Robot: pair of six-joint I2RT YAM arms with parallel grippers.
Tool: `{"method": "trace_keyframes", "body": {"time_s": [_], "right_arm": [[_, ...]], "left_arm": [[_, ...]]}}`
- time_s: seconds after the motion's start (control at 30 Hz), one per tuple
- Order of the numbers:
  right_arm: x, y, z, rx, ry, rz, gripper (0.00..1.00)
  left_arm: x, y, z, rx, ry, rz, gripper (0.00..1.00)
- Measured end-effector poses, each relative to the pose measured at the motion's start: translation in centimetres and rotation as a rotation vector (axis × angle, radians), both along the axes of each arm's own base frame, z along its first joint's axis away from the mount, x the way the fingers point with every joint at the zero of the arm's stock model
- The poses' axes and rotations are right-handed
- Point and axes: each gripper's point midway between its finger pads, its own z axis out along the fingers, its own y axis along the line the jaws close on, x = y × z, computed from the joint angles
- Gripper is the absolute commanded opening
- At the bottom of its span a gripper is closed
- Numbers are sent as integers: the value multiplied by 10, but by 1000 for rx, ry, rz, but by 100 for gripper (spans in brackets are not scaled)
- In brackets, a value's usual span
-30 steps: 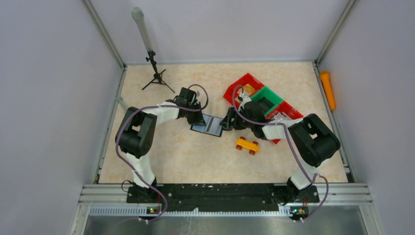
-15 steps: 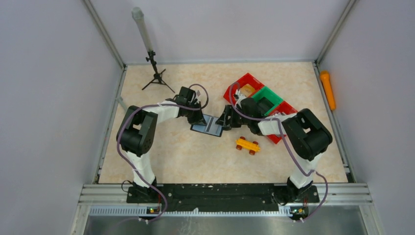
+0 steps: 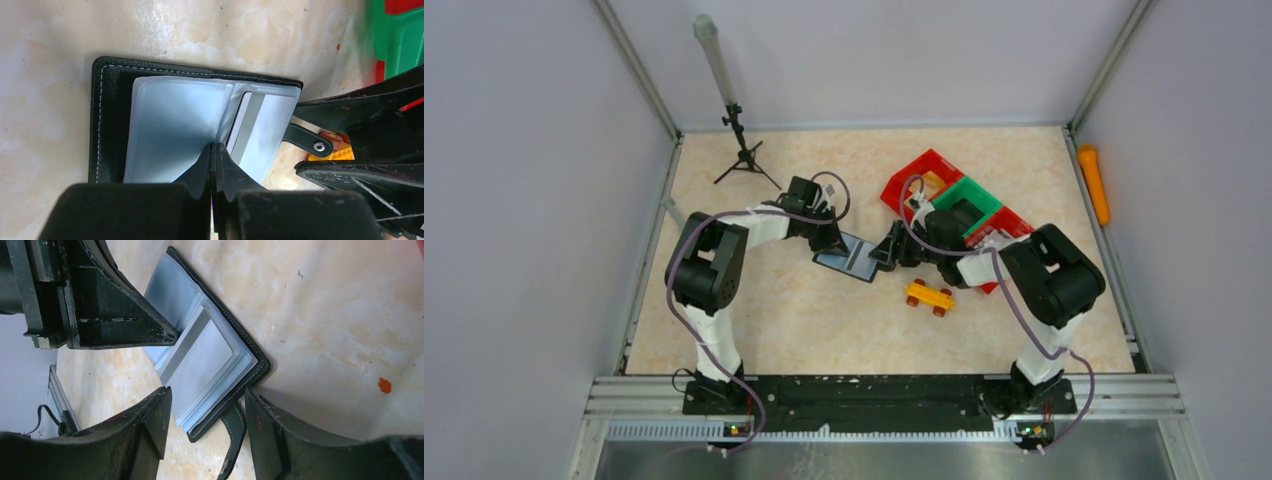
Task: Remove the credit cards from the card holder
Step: Remove the credit card from the card holder.
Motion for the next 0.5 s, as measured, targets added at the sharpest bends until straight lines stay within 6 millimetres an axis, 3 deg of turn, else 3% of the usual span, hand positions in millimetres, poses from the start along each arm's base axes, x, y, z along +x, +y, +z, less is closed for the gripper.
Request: {"method": "trace_keyframes", "body": {"time_s": [0.23, 0.5], "right_arm": [[-3, -6, -2, 20, 13, -7, 50], [-2, -10, -4, 2, 21, -24, 52]], "left_arm": [[-1, -4, 1, -41, 4, -13, 0], [-4, -8, 1, -101, 3, -20, 0]]}}
